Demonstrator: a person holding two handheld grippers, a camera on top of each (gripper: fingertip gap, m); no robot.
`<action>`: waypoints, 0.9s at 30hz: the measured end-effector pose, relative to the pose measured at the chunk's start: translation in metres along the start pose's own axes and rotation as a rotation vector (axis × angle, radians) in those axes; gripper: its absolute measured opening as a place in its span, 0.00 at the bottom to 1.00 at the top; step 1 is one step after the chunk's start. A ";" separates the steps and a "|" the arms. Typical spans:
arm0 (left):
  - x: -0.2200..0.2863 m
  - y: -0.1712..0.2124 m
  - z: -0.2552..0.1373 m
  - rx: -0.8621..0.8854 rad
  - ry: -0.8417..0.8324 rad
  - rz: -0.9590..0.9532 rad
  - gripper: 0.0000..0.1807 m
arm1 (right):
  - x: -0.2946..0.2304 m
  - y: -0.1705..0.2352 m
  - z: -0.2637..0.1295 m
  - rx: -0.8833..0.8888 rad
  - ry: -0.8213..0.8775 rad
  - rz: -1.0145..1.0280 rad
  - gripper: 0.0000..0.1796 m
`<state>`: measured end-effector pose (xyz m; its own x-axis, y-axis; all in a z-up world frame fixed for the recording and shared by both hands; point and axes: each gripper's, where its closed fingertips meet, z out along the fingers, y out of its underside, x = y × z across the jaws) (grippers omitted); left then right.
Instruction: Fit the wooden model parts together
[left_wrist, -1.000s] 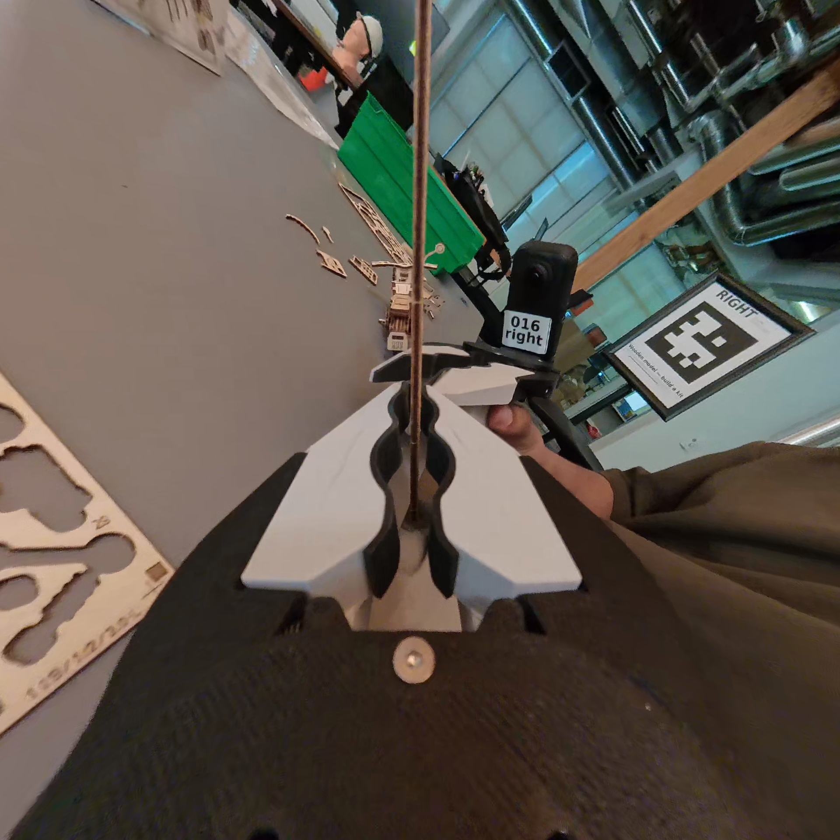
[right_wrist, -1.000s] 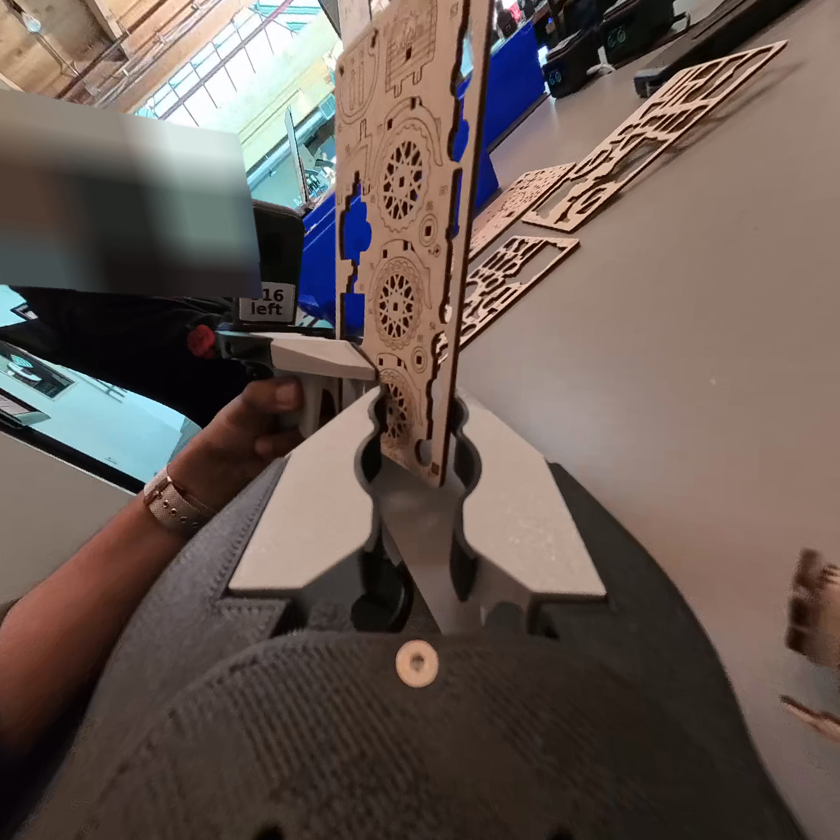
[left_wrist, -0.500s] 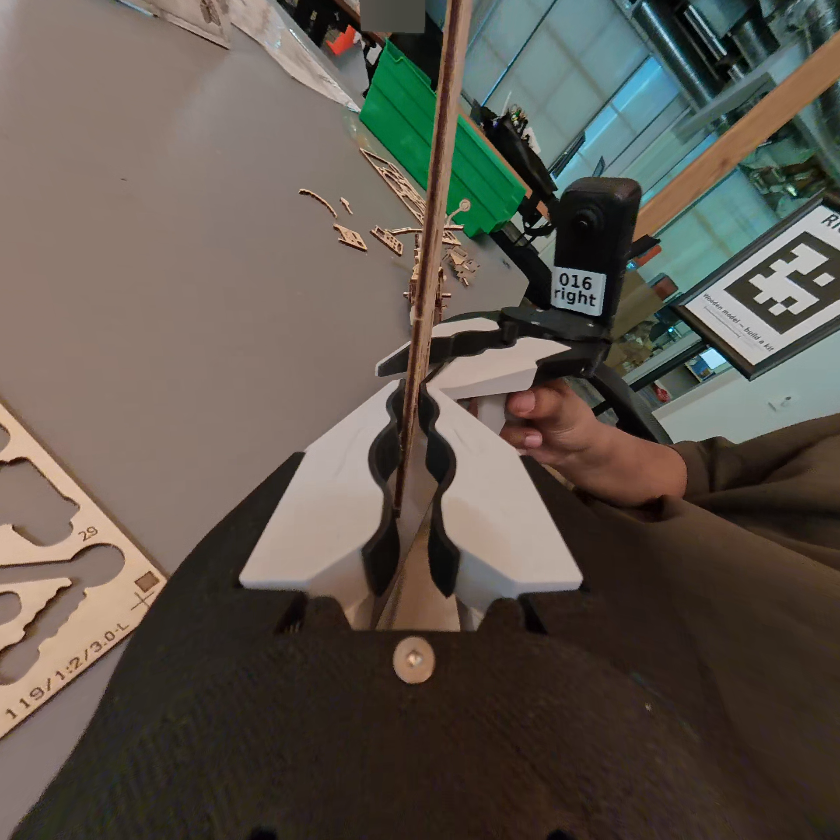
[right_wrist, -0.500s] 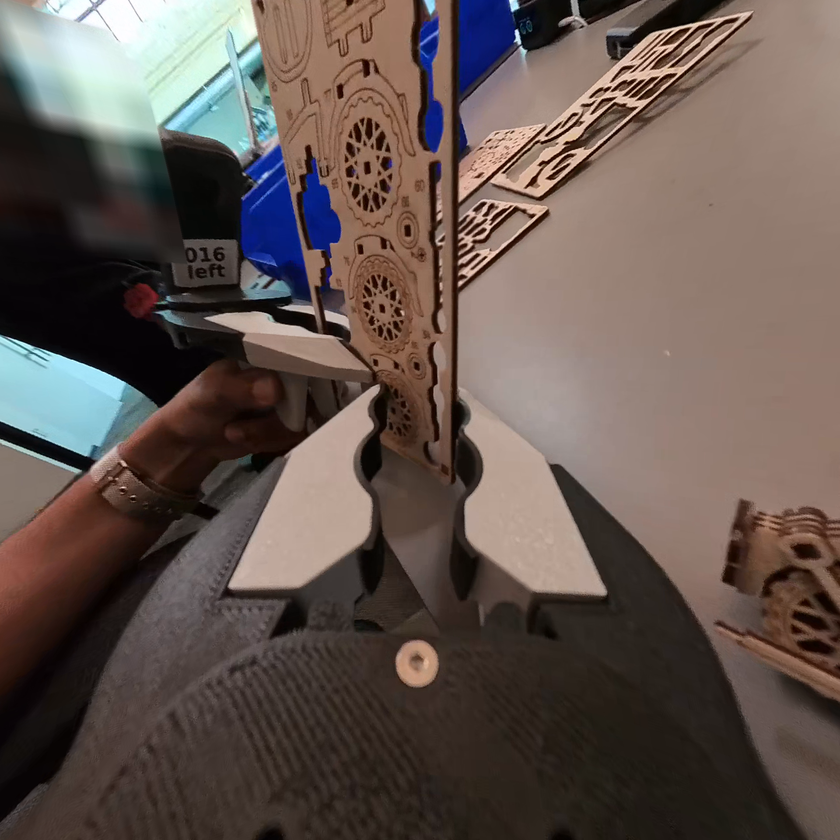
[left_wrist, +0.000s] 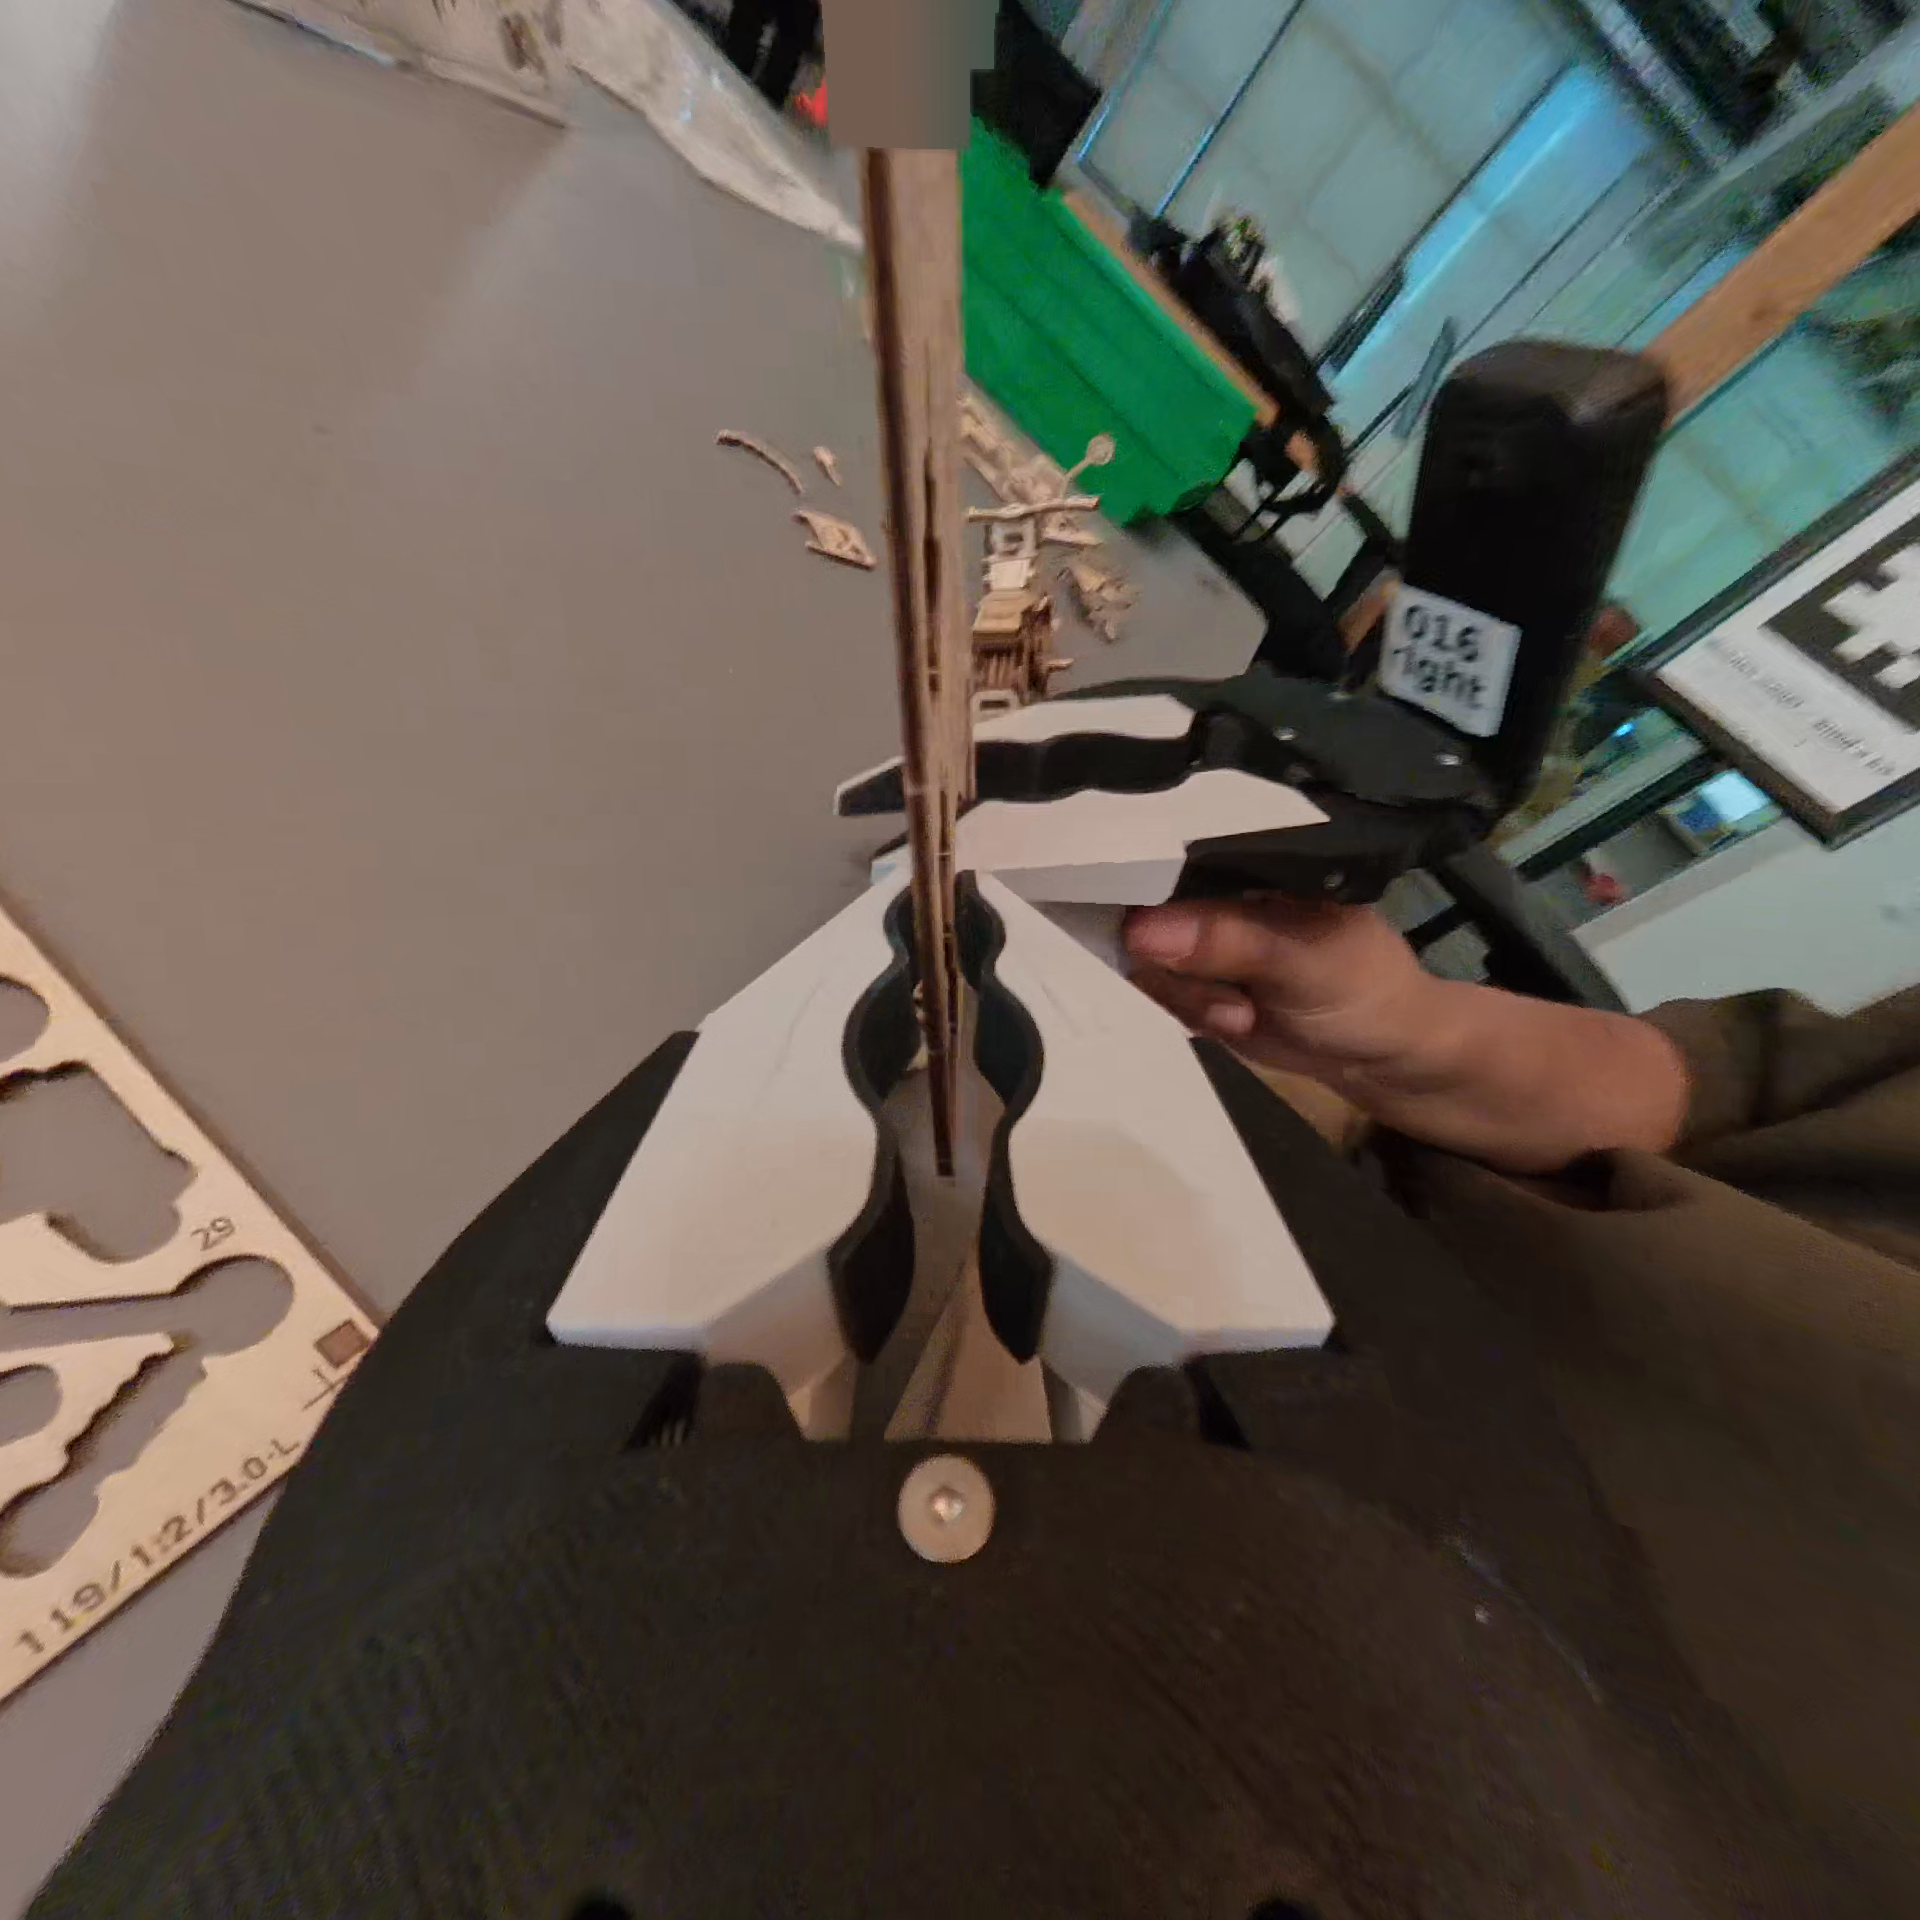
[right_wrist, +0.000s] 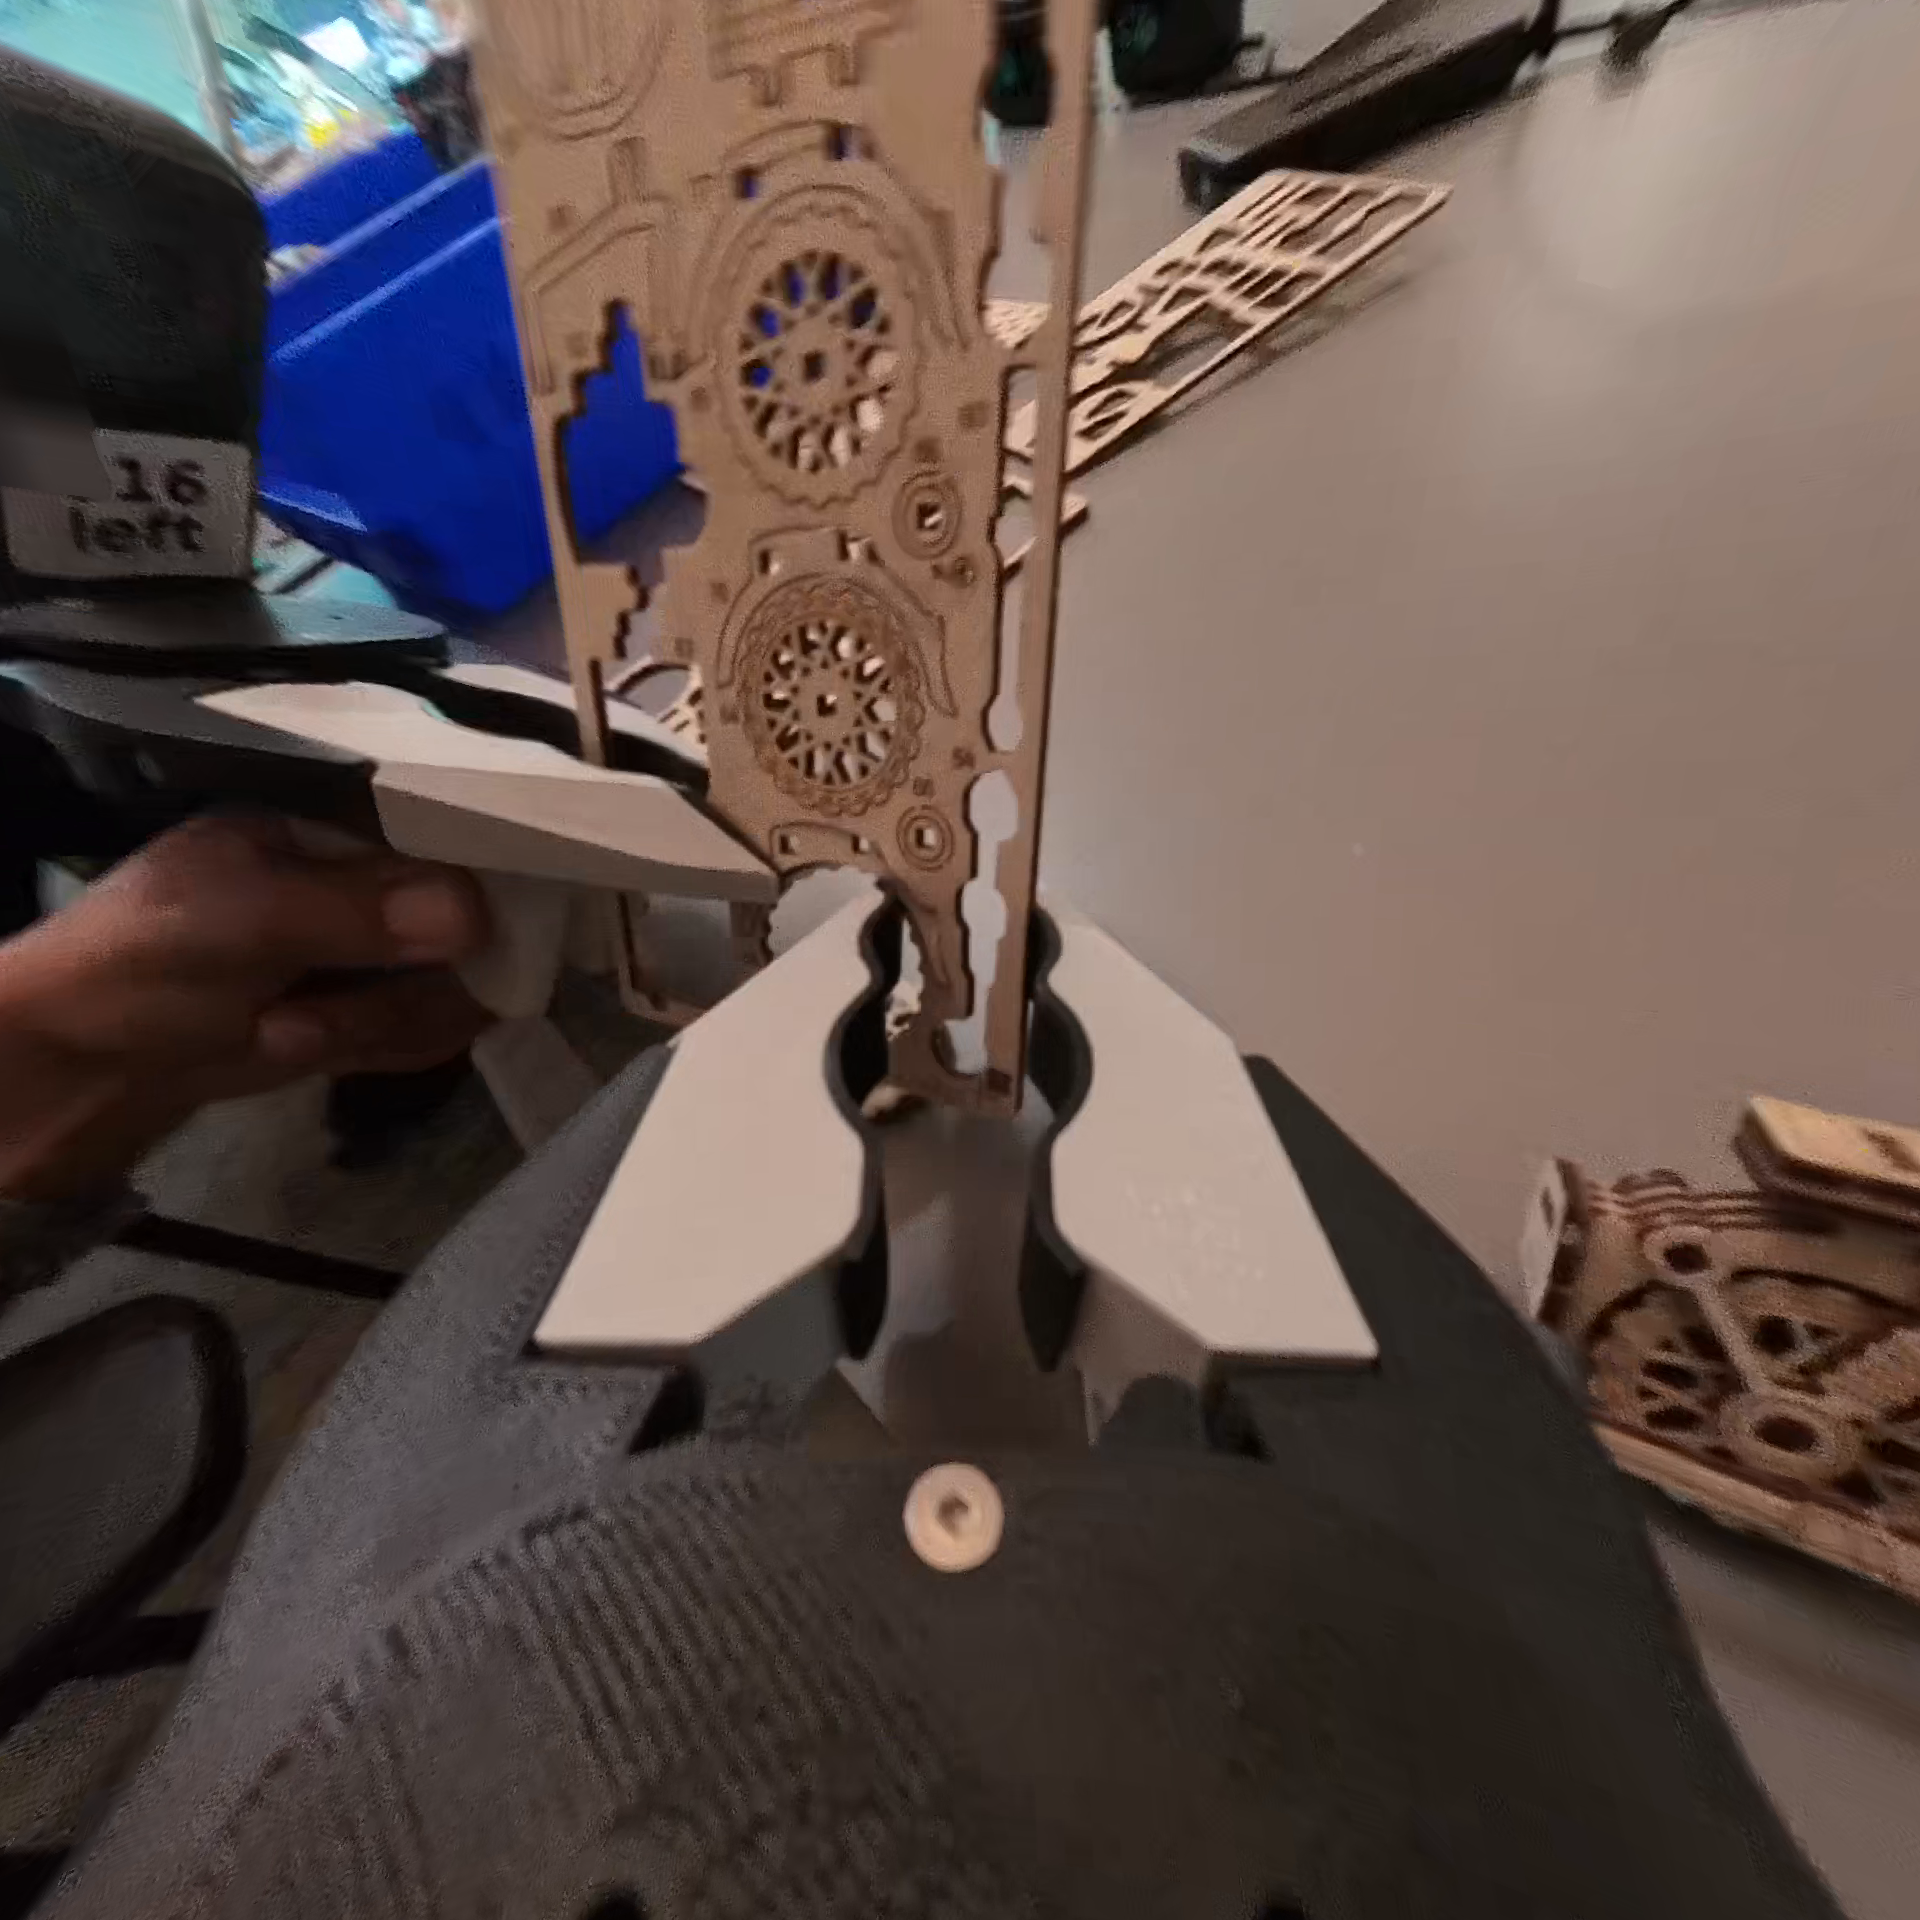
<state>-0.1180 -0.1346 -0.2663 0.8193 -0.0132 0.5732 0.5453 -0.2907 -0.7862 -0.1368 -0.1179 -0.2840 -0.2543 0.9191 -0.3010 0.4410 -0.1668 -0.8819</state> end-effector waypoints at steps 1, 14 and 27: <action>0.000 -0.002 -0.002 0.010 0.011 -0.008 0.01 | -0.001 -0.001 0.000 0.006 0.000 -0.005 0.12; -0.008 -0.020 -0.015 0.099 0.023 -0.107 0.01 | -0.003 -0.017 -0.017 0.068 -0.032 0.027 0.21; 0.035 -0.018 -0.004 0.076 0.253 -0.106 0.00 | -0.016 -0.053 -0.042 0.172 -0.274 0.217 0.18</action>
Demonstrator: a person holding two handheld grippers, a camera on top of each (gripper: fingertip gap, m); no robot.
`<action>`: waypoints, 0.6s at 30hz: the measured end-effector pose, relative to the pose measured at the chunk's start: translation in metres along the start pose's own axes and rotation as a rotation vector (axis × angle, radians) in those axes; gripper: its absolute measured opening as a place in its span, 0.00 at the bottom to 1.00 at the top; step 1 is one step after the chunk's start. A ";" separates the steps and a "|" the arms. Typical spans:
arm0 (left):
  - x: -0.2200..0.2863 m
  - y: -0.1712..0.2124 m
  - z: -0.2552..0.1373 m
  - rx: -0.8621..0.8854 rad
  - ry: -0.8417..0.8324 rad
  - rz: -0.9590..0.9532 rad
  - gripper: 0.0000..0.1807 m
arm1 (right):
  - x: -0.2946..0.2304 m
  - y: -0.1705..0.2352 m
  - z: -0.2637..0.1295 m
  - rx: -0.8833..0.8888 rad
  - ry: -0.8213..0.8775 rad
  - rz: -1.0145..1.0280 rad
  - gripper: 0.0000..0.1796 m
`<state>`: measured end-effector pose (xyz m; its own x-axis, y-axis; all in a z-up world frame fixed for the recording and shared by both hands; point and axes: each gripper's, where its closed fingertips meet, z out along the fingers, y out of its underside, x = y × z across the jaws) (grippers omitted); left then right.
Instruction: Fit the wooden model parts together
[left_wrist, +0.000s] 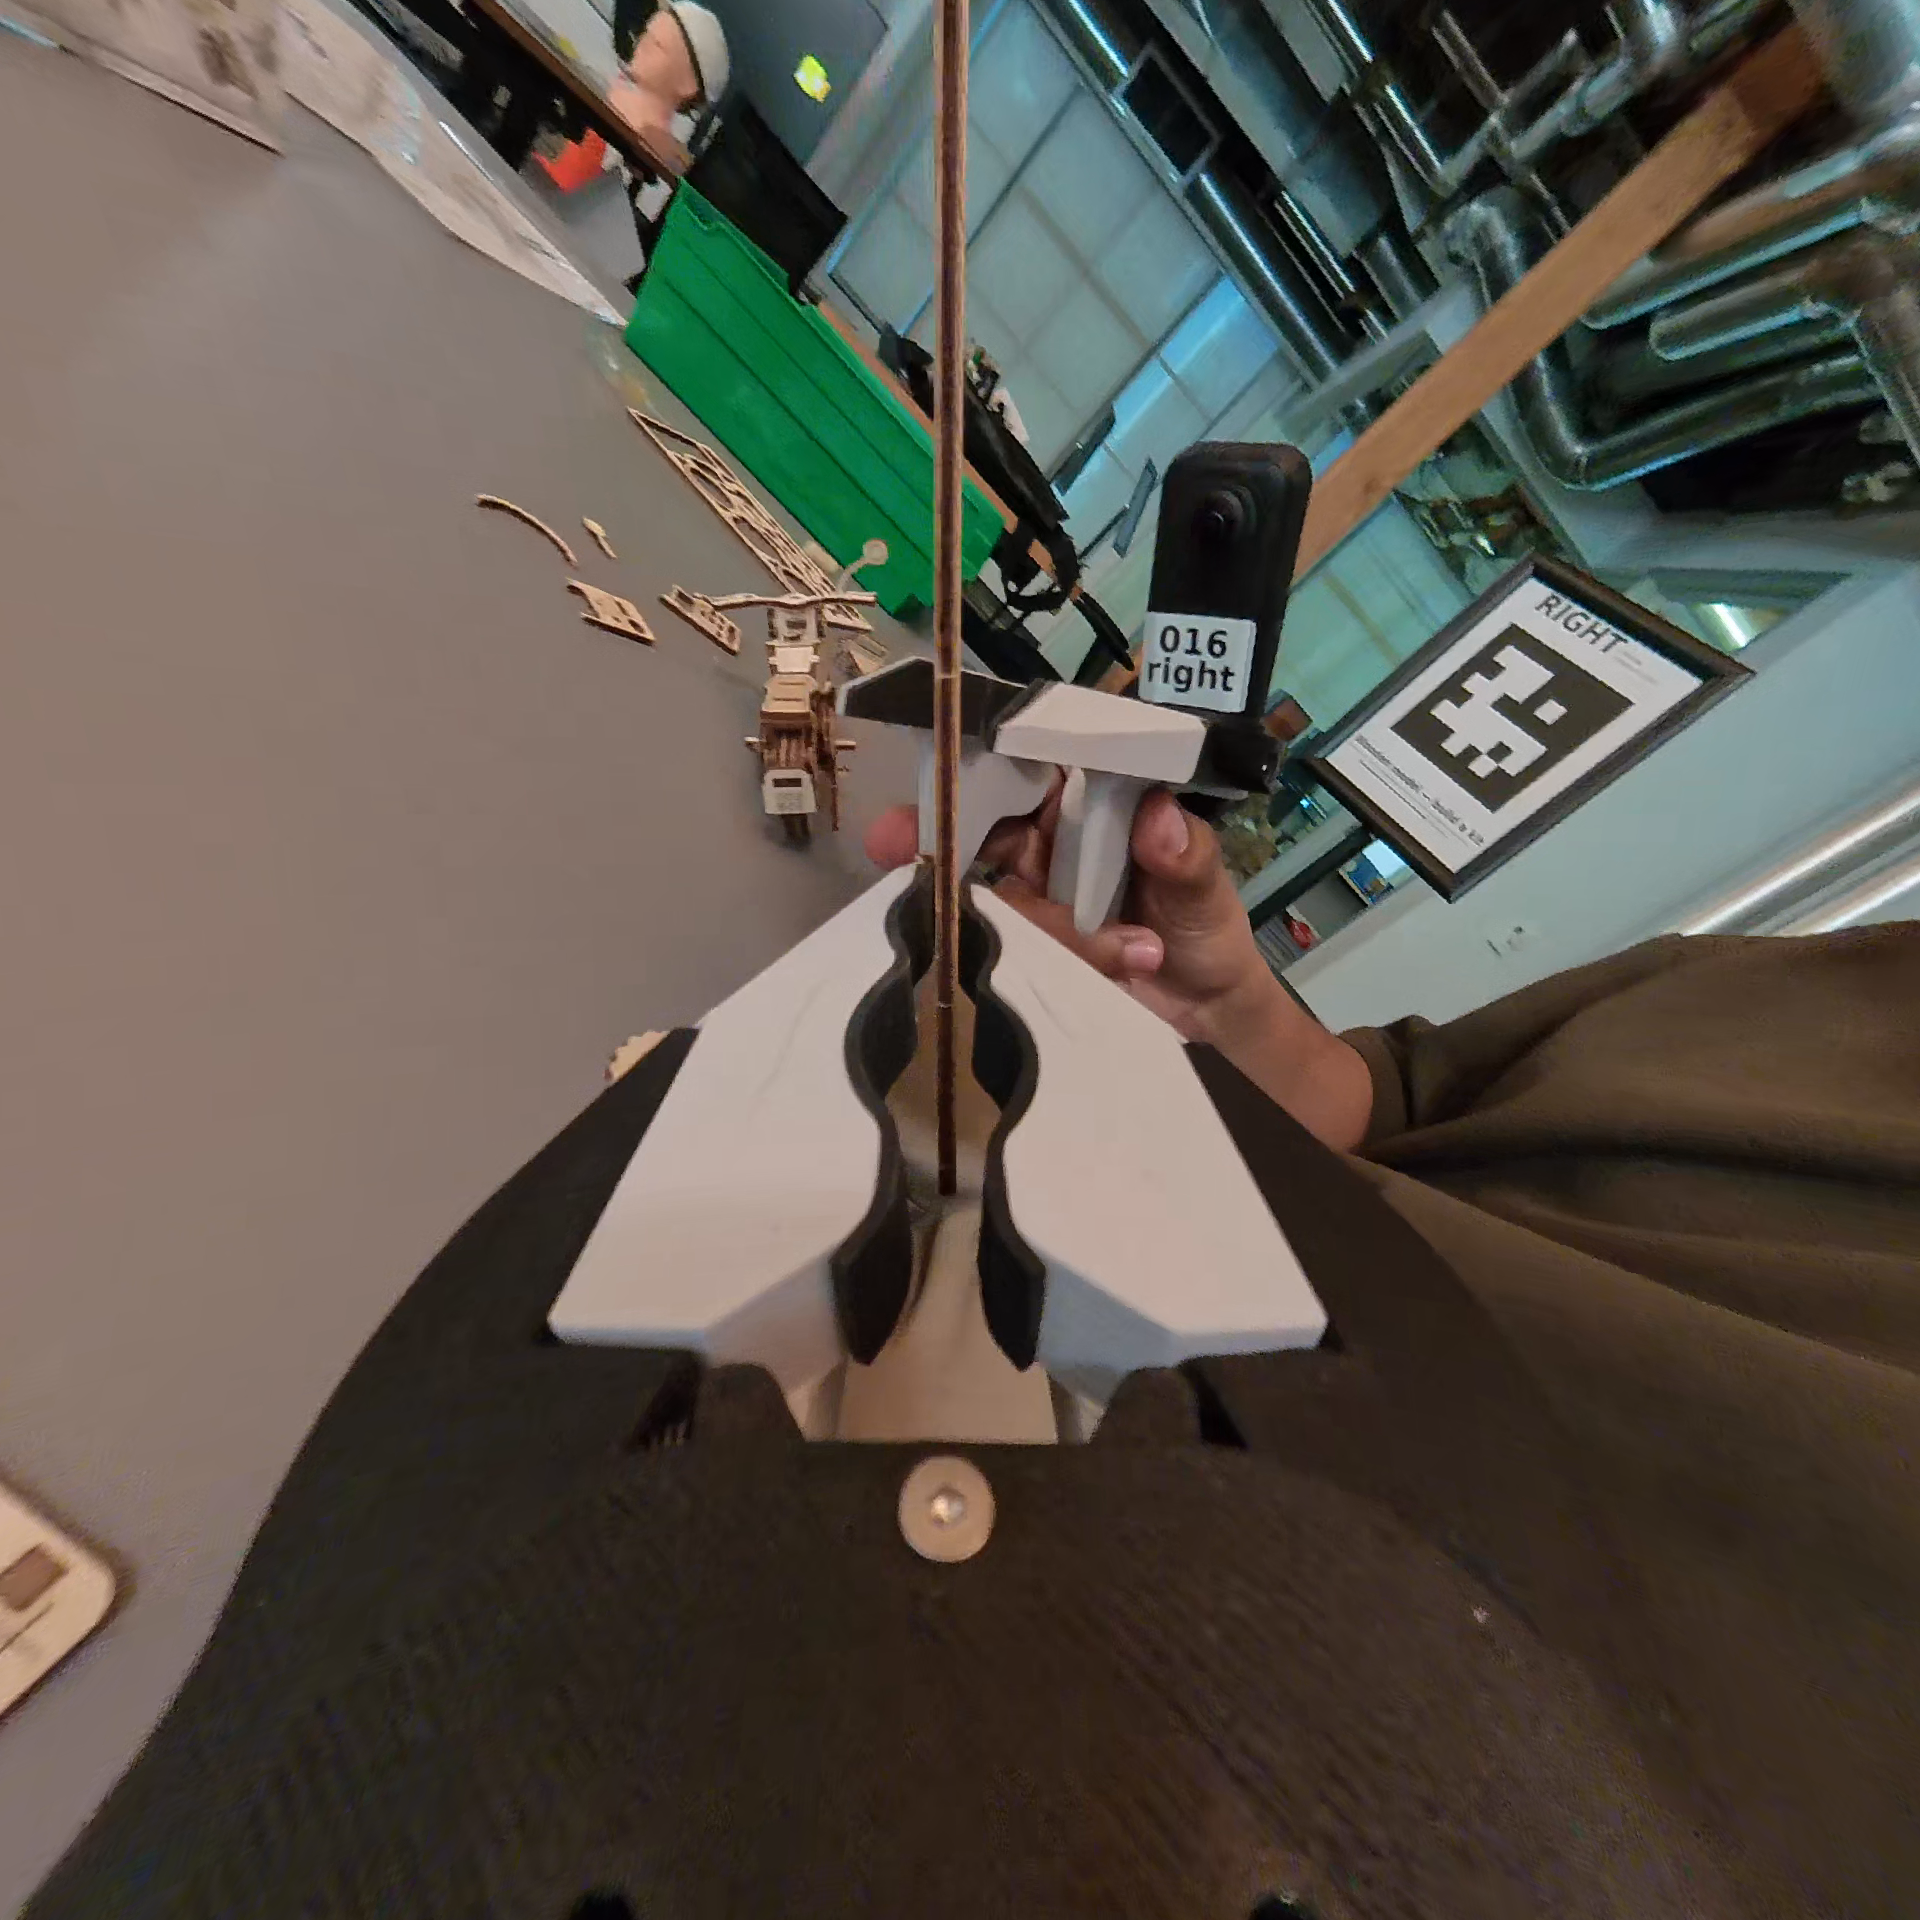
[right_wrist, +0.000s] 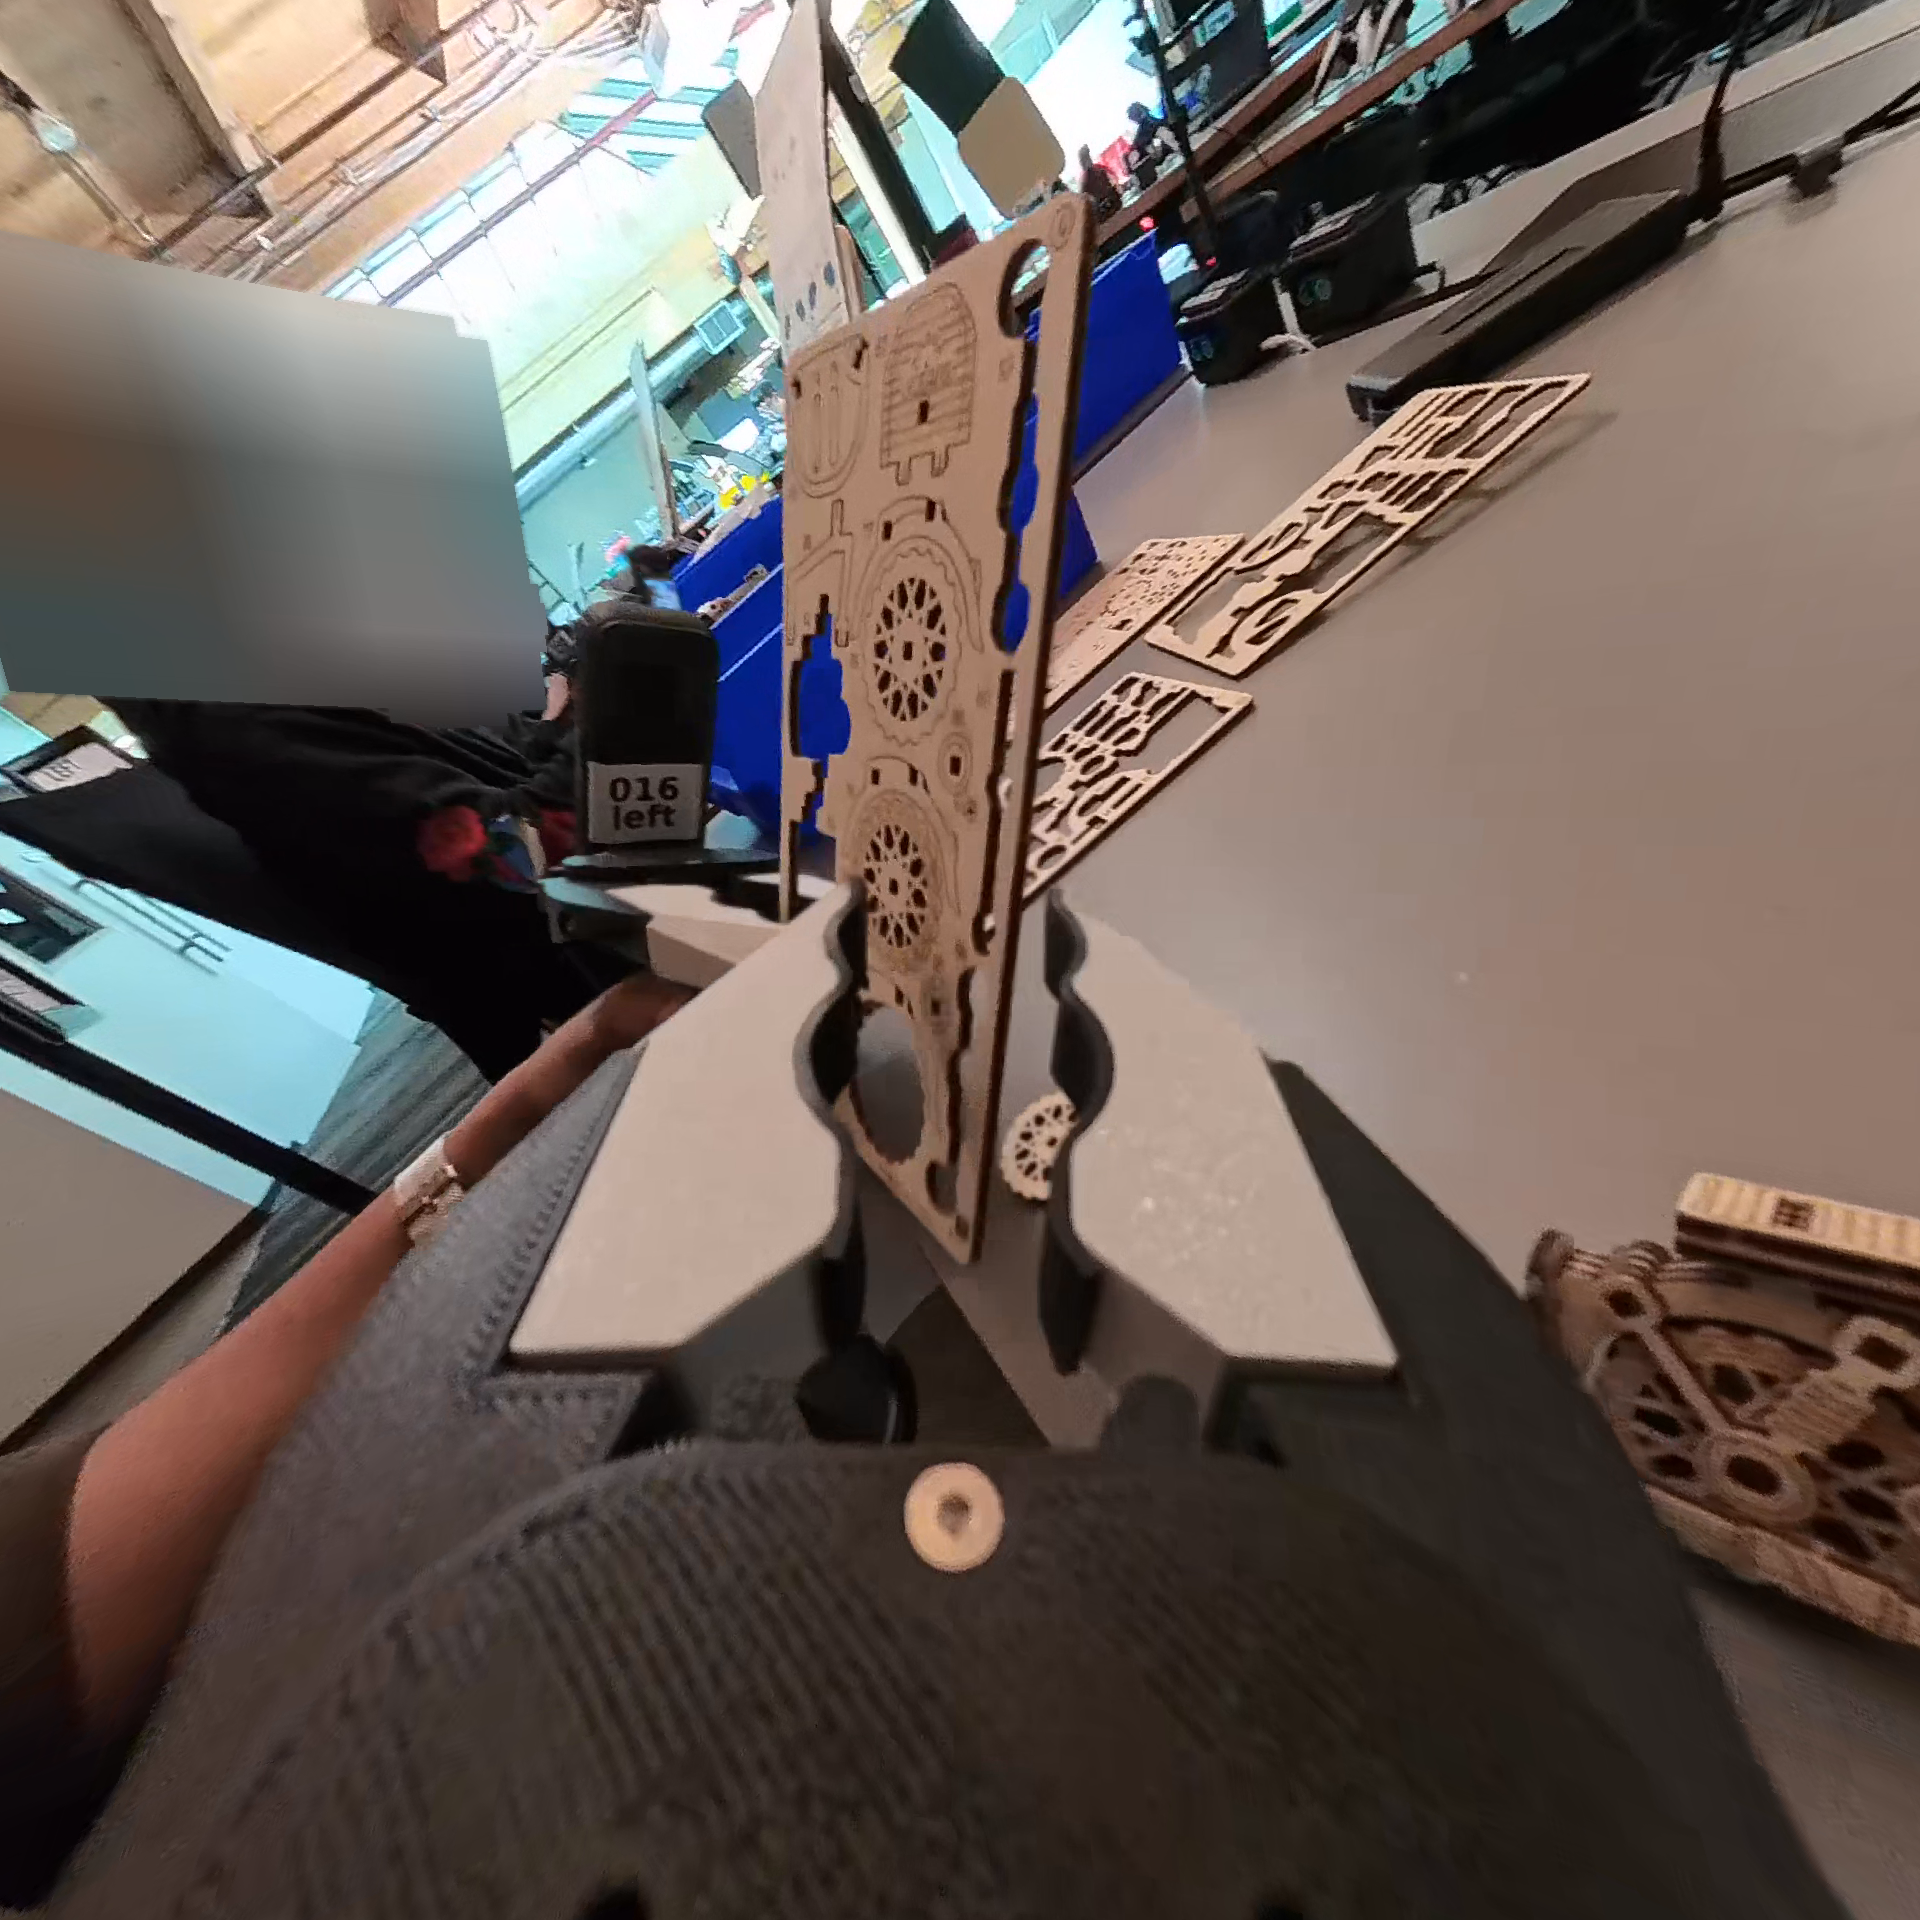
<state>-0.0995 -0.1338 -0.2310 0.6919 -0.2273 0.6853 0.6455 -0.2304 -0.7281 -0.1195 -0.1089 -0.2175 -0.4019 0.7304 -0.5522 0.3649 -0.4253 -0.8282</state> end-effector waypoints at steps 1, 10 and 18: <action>0.002 0.002 0.002 -0.007 0.010 -0.001 0.01 | -0.002 0.000 0.000 -0.002 -0.017 0.010 0.14; 0.001 -0.008 0.003 0.080 0.034 -0.053 0.23 | -0.014 0.004 -0.006 -0.070 -0.144 0.060 0.01; 0.014 -0.042 -0.020 0.312 0.135 -0.084 0.12 | -0.028 0.009 -0.006 -0.110 -0.291 0.195 0.01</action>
<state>-0.1236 -0.1456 -0.1908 0.5965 -0.3480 0.7233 0.7807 0.0421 -0.6235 -0.0999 -0.1297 -0.2090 -0.5322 0.4516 -0.7161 0.5405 -0.4698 -0.6980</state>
